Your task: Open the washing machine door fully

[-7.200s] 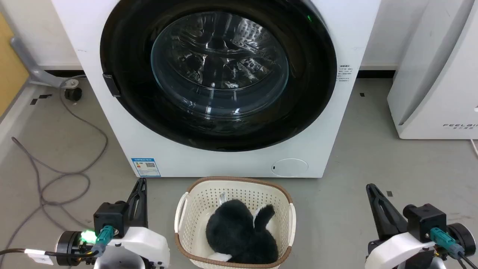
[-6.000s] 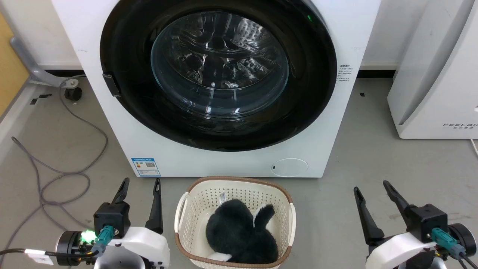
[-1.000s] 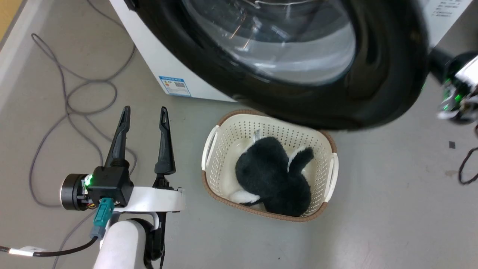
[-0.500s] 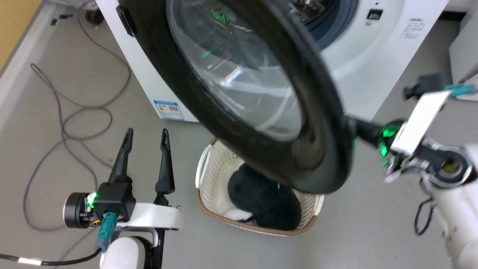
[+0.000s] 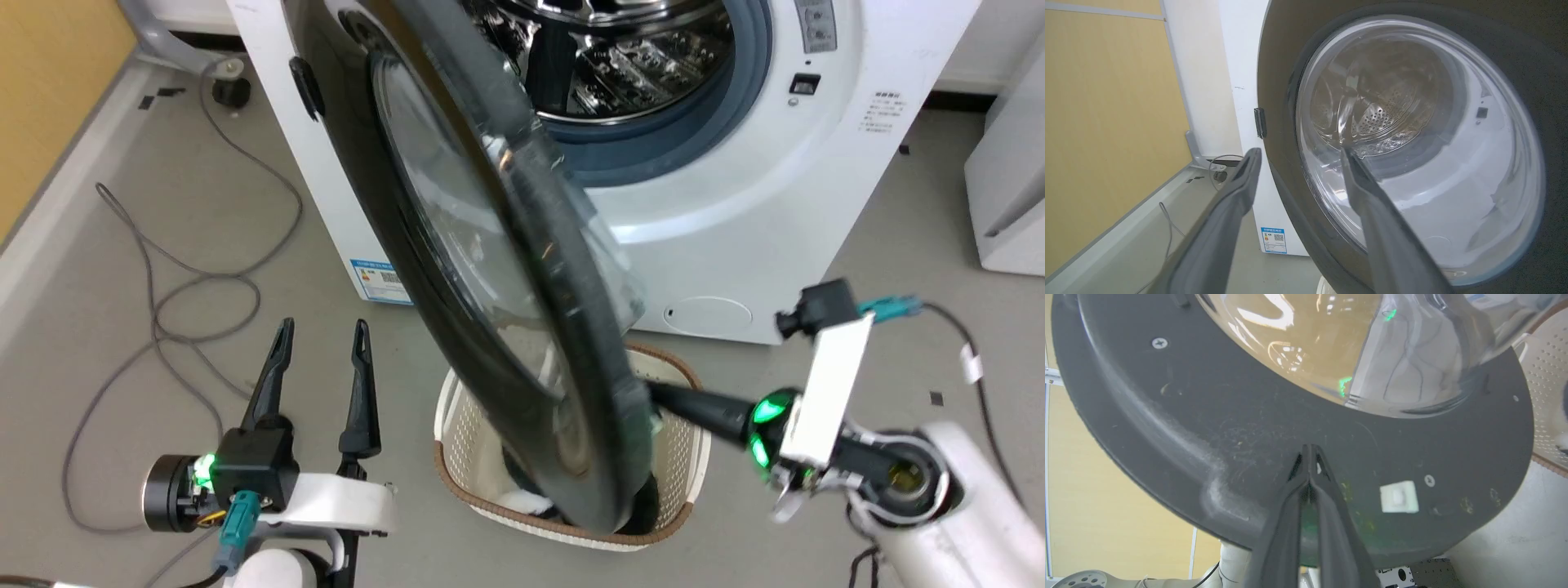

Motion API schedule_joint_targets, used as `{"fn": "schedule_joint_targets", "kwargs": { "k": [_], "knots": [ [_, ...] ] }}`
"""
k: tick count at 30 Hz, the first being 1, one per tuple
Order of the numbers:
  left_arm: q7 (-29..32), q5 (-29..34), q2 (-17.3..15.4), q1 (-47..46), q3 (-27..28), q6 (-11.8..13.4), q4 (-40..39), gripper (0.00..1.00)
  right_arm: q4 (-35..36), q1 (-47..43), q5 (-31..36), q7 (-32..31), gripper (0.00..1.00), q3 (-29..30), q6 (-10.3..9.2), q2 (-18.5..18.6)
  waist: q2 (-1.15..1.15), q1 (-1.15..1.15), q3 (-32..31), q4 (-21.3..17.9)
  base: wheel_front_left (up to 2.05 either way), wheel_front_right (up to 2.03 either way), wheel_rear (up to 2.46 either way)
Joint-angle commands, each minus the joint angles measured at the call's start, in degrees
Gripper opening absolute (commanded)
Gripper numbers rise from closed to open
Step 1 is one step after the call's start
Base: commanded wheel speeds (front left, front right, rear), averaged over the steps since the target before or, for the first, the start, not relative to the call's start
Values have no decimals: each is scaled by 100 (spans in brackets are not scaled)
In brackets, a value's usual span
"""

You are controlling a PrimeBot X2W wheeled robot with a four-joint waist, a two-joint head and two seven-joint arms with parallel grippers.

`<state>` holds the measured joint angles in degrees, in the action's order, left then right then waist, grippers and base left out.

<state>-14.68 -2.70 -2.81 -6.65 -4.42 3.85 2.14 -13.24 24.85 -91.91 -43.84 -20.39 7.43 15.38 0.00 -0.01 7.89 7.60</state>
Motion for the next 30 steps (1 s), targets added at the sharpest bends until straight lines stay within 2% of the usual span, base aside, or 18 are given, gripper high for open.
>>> {"fn": "schedule_joint_targets", "kwargs": {
  "k": [1, 11, 18, 23, 30],
  "knots": [
    [-32, 31, -7, 85, 24, -22, 14, 100, 84, -153, -29, -52, 0, -59, 6, -85, 0, 1, -49, 23, 0, 0, 0],
    [-32, 46, -7, 177, 56, -31, 56, 100, 601, -562, 51, -142, 0, -416, 6, -414, 0, 1, -102, 86, 0, 0, 0],
    [-32, 31, -7, 232, 33, -6, 123, 100, 787, -819, 99, -75, 0, -487, 6, -512, 0, 1, -234, 95, 0, 0, 0],
    [-32, 40, -7, 344, 94, -16, 171, 100, 912, -1025, 192, 423, 0, -133, 6, -508, 0, 1, -421, 19, 0, 0, 0],
    [-32, 51, -7, 542, 155, -23, 199, 100, 1099, -1254, 534, 1675, 0, 613, 6, -511, 0, 1, -695, -144, 0, 0, 0]
  ]
}}
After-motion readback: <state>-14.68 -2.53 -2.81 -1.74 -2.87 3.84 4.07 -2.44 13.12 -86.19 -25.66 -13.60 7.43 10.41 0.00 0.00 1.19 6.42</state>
